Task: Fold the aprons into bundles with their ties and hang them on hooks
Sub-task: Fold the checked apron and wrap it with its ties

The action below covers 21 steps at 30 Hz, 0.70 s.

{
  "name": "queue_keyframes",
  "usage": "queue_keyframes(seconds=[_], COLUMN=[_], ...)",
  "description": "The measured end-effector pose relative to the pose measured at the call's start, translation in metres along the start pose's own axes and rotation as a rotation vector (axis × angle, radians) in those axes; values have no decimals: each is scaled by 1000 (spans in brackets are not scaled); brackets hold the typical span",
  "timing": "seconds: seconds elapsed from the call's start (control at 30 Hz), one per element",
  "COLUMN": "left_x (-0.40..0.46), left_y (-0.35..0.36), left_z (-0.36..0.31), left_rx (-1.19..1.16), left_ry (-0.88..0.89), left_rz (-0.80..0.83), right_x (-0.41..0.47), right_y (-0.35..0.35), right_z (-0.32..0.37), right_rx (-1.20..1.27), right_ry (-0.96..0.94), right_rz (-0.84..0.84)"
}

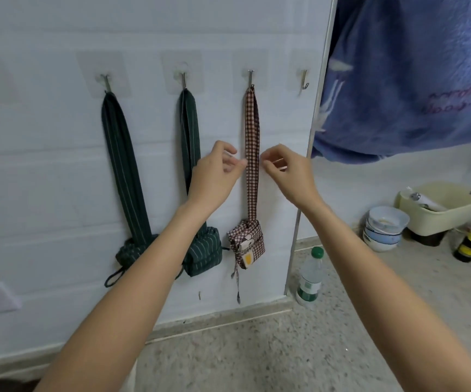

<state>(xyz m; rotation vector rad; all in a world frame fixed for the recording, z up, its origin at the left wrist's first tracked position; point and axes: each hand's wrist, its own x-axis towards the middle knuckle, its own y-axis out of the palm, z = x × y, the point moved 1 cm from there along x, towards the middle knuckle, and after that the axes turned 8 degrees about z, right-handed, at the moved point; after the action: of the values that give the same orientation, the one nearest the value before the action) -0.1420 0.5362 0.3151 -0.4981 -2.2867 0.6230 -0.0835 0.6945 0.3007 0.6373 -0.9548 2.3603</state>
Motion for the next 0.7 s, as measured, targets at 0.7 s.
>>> queue_keyframes(seconds=[0.7], left_x=[-46], left_y=[77], left_z=[56], left_rx=[63], left_ry=[-150], left_rz=[109], right_x=[-102], right_y=[66], right_z=[-93], right_rx=[259], right_ry=[344], right_rz=[158])
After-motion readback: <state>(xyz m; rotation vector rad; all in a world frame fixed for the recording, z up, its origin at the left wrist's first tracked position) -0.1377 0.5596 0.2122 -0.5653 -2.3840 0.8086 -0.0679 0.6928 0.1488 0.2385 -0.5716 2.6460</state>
